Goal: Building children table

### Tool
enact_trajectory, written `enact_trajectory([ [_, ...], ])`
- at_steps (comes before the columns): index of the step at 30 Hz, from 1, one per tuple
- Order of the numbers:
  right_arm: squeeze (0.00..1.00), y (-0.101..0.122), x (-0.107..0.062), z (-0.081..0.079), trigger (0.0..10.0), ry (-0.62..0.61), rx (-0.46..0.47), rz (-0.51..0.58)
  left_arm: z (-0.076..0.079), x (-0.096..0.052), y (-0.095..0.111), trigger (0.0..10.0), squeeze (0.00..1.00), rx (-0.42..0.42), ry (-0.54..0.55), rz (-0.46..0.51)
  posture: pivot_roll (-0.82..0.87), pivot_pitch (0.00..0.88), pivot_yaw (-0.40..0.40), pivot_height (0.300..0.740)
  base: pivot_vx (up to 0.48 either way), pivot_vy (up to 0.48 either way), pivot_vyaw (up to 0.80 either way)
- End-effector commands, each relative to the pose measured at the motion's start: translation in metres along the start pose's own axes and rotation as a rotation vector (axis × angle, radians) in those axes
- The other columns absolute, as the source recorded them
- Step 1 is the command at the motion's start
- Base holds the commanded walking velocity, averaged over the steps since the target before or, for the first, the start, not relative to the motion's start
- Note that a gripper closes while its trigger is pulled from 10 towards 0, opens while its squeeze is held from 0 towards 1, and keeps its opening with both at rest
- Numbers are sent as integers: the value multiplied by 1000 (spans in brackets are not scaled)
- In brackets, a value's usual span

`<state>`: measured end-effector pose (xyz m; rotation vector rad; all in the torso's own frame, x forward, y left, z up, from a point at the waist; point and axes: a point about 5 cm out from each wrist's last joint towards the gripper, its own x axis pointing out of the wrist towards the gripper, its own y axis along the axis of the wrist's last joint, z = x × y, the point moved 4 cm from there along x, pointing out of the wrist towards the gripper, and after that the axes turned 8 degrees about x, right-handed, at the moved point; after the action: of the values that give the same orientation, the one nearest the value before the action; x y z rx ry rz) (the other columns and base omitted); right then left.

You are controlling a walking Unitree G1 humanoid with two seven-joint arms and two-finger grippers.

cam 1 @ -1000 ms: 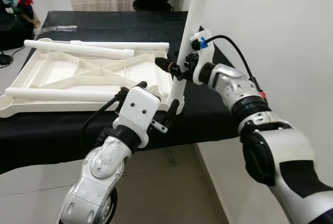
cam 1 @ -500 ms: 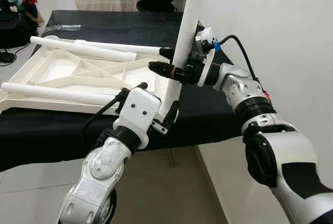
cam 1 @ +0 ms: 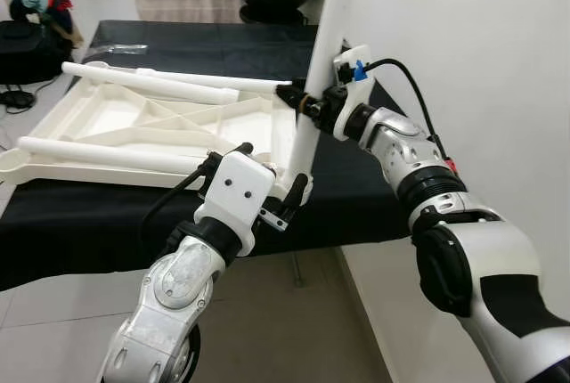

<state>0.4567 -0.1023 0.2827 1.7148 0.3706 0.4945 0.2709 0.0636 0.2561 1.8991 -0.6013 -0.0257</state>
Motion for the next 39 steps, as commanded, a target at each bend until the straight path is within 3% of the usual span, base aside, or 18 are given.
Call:
enact_trajectory([
  [1,0,-15,-18,51,0,-431,-17,-65,1,0,0,10000,0,6,-2,1,82,101,-131,740,0,0,0],
  [3,0,-15,-18,51,0,-431,-17,-65,1,0,0,10000,0,6,-2,1,82,101,-131,740,0,0,0],
  [4,0,-19,-26,64,0,-560,-7,-72,1,0,0,10000,0,6,-3,1,82,101,-131,740,0,0,0],
  [8,0,-29,-36,76,0,-749,59,-58,2,1,1,10000,0,4,-3,3,83,103,-130,740,0,0,0],
  [11,0,-32,-35,71,0,-794,84,-42,2,1,2,10000,0,3,-5,7,84,105,-126,740,0,0,0],
  [12,0,-34,-31,64,588,-806,101,-34,2,2,2,10000,0,2,-5,9,83,103,-127,740,0,0,0],
  [13,0,-35,-25,55,4706,-804,98,-27,2,2,3,10000,0,2,-6,10,83,105,-126,740,0,0,0],
  [14,0,-35,-20,47,10000,-765,96,-27,2,2,2,10000,0,2,-6,8,83,105,-126,740,0,0,0],
  [17,0,-35,-16,42,10000,-739,94,-27,2,2,2,10000,0,2,-6,6,83,106,-125,740,0,0,0],
  [18,1000,-32,-8,31,10000,-651,122,-8,2,2,2,10000,0,3,-6,6,83,106,-125,740,0,0,0],
  [21,1000,-21,5,11,10000,-509,138,49,1,2,2,10000,0,4,-5,5,85,106,-126,740,0,0,0],
  [25,1000,-11,22,-37,10000,-40,180,-13,0,2,2,10000,0,7,-2,5,86,107,-127,740,0,0,0],
  [28,1000,-14,11,-60,10000,331,25,-107,-1,2,2,10000,0,9,-1,5,84,107,-128,740,0,0,0],
  [29,1000,-14,11,-60,10000,331,25,-107,-1,2,2,10000,0,9,-1,5,84,107,-128,740,0,0,0],
  [31,0,-14,-4,-66,10000,534,-64,-135,0,2,2,10000,0,8,-2,5,83,107,-127,740,0,0,0],
  [33,0,-14,-4,-66,10000,534,-64,-135,0,2,2,10000,0,8,-2,5,83,107,-127,740,0,0,0],
  [37,0,-7,-22,-67,10000,721,-62,-121,0,2,2,10000,0,9,-3,5,86,108,-127,740,0,0,0],
  [39,0,-3,-25,-63,10000,739,-2,-107,-1,2,2,10000,0,12,-1,4,90,109,-126,740,0,0,0],
])
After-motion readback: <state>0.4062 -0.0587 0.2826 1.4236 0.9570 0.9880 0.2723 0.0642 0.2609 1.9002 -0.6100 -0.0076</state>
